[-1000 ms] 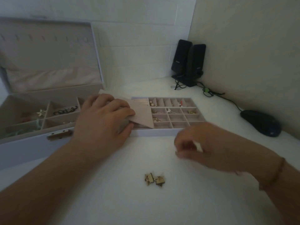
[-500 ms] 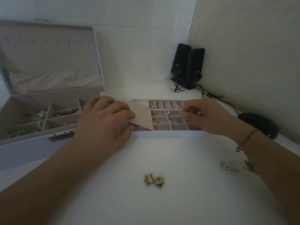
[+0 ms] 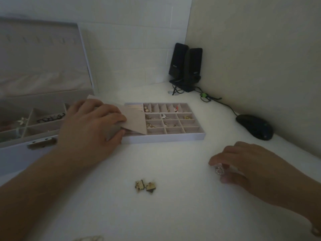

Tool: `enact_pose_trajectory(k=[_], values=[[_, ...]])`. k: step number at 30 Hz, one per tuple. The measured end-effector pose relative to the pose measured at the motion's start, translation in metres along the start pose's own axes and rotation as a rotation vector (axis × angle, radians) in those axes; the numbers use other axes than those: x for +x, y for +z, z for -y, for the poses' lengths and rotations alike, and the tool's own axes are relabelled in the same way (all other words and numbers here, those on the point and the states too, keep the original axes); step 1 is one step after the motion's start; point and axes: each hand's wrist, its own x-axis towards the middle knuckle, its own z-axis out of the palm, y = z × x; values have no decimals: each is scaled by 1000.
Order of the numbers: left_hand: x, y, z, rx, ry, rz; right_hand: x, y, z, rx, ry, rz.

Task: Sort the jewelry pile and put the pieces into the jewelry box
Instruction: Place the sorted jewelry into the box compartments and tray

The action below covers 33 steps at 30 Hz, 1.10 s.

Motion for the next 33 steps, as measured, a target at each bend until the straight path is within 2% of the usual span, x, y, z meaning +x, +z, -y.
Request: enact_pose_trajectory(k=[5, 10, 19, 24, 27, 33], values=[[0, -1, 0, 1, 0, 4, -3, 12, -5, 182, -47, -56], [-1, 0, 1, -1, -3, 17, 2, 16, -6, 231, -74, -111], [-1, -1, 1, 5, 11, 23, 108, -21, -19, 412, 92, -429], [-1, -1, 2, 5, 15, 16, 137, -12, -26, 455, 91, -399], [-1, 0, 3, 1, 23, 11, 134, -10, -30, 382, 56, -366], [-1, 0, 2, 0, 13, 1, 114, -22, -35, 418, 43, -346]])
